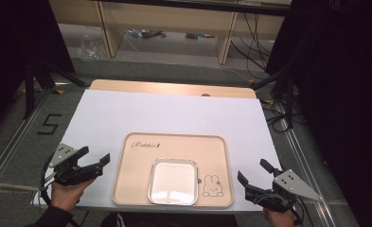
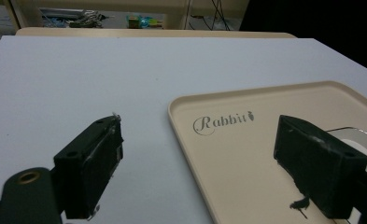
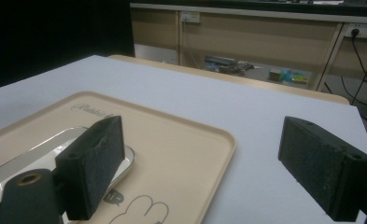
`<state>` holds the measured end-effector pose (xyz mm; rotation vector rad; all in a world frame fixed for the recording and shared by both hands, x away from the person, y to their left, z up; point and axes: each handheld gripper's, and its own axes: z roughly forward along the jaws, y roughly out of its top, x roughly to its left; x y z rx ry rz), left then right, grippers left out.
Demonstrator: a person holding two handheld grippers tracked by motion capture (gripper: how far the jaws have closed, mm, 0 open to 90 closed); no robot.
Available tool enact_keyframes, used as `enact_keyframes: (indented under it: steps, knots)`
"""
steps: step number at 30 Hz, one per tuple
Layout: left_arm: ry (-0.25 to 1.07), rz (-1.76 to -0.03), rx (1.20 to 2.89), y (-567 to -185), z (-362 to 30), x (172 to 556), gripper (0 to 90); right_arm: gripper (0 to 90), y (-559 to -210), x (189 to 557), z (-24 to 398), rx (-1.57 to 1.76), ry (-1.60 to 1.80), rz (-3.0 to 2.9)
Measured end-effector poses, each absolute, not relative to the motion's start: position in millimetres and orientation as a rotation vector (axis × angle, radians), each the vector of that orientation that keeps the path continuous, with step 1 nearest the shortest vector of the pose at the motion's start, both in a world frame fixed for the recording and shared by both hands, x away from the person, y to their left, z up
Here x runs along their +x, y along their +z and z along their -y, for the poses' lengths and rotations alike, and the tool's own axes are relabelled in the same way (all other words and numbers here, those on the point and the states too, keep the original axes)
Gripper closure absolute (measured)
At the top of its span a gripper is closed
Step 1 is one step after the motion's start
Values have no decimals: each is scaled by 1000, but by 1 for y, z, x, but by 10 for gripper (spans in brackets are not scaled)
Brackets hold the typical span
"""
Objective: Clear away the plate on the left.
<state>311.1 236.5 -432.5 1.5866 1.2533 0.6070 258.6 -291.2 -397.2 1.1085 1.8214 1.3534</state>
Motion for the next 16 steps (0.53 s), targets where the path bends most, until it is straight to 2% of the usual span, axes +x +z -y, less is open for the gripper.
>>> enact_keyframes:
  steps: [16]
  knots:
    - [608, -1241, 1612, -433, -234, 311, 149, 151, -397, 259, 291, 1106, 1356, -1821]
